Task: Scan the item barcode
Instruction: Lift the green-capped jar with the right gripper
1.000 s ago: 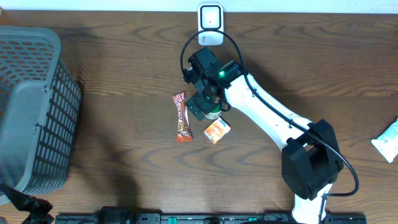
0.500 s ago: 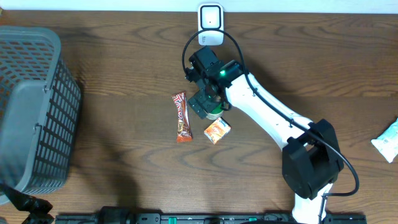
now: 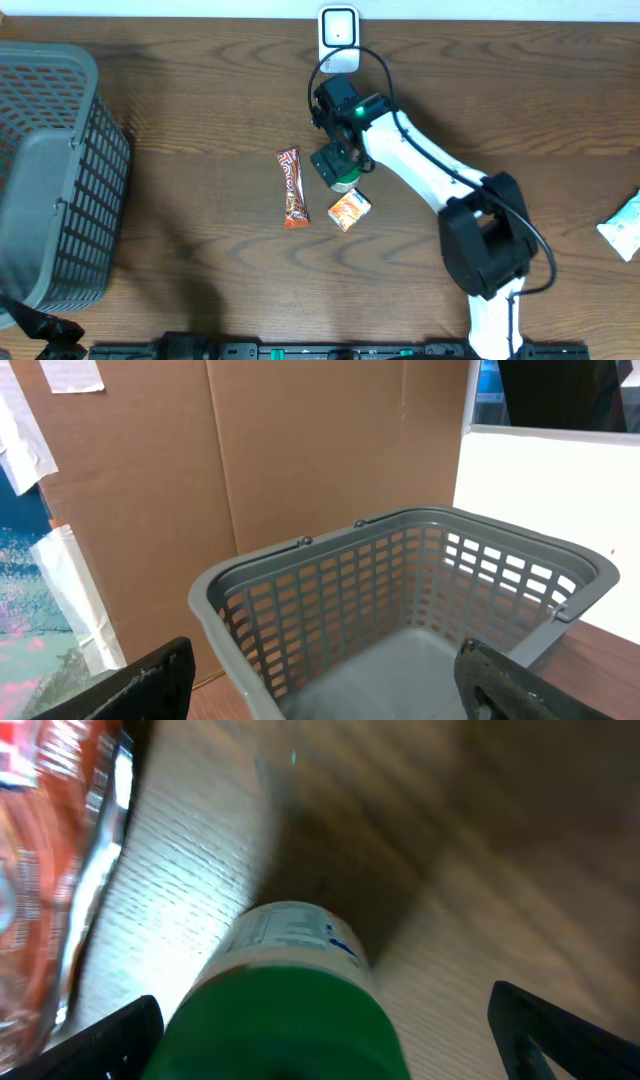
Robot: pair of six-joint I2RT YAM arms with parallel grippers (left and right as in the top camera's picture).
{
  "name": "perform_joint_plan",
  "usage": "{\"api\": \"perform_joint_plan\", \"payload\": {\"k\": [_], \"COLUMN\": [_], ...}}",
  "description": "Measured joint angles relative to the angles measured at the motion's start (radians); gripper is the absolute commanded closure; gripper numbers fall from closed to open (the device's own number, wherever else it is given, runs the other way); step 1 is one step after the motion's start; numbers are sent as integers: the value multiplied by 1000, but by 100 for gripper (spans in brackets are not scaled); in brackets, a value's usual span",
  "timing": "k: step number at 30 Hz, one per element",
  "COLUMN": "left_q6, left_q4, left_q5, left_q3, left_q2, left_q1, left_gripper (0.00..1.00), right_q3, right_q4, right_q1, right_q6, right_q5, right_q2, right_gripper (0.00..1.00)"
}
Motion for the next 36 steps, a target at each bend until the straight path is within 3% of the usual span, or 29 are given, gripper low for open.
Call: {"api": "perform_joint_plan", "payload": {"k": [12, 23, 25, 29, 36], "left_q6": [0, 0, 0, 0, 0], "left_q4": [0, 0, 0, 0, 0], "left_q5": [0, 0, 0, 0, 0], "left_q3": [0, 0, 0, 0, 0], "left_q2": [0, 0, 0, 0, 0], "left_q1": [0, 0, 0, 0, 0], "left_gripper": [17, 17, 16, 17, 16], "right_q3": [0, 5, 11, 16, 71], "right_q4": [-16, -10, -4, -3, -88], "right_q1": [10, 10, 10, 10, 11], "right_q6": [98, 138, 142, 153, 171], "right_q5": [-3, -6, -7, -14, -14], "right_q2": [62, 89, 92, 94, 119], "right_gripper": [1, 12, 16, 36, 44]}}
